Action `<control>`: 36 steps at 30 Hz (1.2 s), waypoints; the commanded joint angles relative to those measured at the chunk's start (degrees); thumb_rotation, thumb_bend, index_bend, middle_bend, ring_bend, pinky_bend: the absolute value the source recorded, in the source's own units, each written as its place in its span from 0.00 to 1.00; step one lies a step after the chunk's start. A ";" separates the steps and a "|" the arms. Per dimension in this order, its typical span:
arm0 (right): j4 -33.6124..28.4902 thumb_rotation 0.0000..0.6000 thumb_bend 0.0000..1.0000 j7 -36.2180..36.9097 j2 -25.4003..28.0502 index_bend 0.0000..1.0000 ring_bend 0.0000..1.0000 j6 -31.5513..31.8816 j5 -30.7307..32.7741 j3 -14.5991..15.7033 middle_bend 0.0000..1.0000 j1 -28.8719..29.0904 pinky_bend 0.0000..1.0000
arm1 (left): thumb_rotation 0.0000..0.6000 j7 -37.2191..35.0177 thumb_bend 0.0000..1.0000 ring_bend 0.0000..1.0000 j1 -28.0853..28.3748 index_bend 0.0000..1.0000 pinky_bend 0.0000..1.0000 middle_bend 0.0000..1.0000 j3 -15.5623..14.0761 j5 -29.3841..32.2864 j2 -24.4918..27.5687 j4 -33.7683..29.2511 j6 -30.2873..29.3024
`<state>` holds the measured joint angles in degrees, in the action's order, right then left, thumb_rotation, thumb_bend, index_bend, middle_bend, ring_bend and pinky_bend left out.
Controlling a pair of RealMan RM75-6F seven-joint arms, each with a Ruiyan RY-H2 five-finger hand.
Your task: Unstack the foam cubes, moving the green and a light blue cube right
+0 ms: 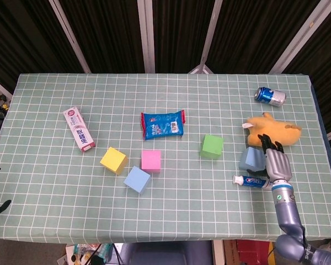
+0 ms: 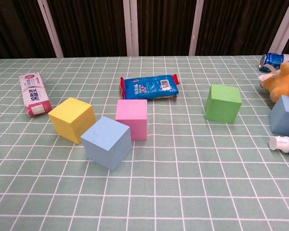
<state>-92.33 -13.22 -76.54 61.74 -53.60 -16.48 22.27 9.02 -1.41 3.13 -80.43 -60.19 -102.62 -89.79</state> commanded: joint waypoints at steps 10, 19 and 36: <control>-12.39 1.00 0.03 3.40 2.01 0.00 0.15 9.93 -13.63 0.88 0.00 -1.80 0.00 | 1.00 -0.31 0.10 0.00 0.01 0.23 0.00 0.00 0.12 0.33 0.11 0.02 0.14; -8.73 1.00 0.04 -0.57 3.47 0.00 0.14 19.15 -23.78 7.03 0.00 -6.66 0.00 | 1.00 -1.94 0.10 0.00 -0.33 0.23 0.00 0.00 0.32 0.62 0.93 0.05 -0.19; -9.83 1.00 0.04 -4.94 12.14 0.00 0.12 25.13 -38.62 21.52 0.00 -16.61 0.00 | 1.00 -1.90 0.10 0.00 -0.57 0.21 0.00 0.00 -0.95 -1.25 1.78 -0.15 0.11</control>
<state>-100.87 -16.89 -65.35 87.09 -91.56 4.27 6.20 7.18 -1.97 2.24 -81.63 -58.48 -102.76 -89.74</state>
